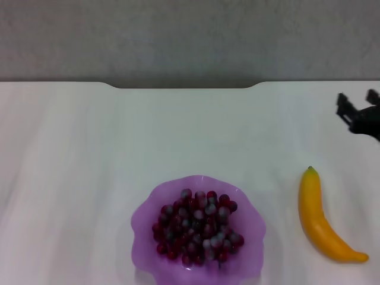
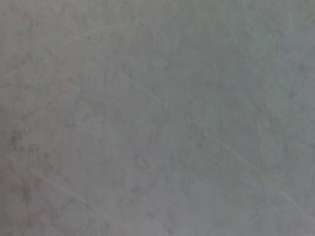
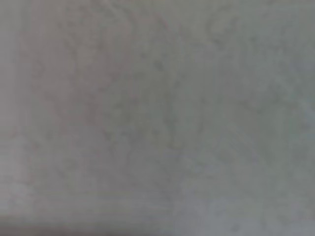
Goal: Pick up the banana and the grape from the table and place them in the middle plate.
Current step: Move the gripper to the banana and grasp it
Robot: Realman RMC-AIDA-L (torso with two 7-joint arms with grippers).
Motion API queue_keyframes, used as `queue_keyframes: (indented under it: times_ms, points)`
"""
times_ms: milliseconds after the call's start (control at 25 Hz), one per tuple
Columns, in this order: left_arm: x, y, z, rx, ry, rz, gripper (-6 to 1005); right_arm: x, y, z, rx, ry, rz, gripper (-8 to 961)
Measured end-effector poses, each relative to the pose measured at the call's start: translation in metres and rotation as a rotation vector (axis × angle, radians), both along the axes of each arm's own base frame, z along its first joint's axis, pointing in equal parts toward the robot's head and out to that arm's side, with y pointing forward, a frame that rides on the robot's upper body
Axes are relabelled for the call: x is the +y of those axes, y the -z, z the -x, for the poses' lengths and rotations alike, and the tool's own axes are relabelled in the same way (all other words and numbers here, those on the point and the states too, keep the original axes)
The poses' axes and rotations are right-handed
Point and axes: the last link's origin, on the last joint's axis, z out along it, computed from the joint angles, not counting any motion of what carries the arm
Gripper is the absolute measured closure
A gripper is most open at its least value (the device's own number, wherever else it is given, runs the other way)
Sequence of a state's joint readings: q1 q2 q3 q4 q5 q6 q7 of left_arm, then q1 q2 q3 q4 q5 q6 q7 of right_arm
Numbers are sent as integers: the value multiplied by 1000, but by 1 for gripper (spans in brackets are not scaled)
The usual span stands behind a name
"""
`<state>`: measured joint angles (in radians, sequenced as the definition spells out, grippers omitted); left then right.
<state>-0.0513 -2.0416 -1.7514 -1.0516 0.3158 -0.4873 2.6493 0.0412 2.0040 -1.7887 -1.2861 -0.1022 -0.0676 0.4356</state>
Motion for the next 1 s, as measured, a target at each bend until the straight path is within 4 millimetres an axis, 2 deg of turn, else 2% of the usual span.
queue_keyframes:
  times_ms: [240,600,1000]
  points:
    - [0,0,-1,4,1,1,122,4,20,7,14,54,78,350]
    - [1,1,-1,6,3,4,121,6,29,-3,3,177,126,360]
    - [-1,0,1,5,-2,4,121,6,51,5,16,264,227,376]
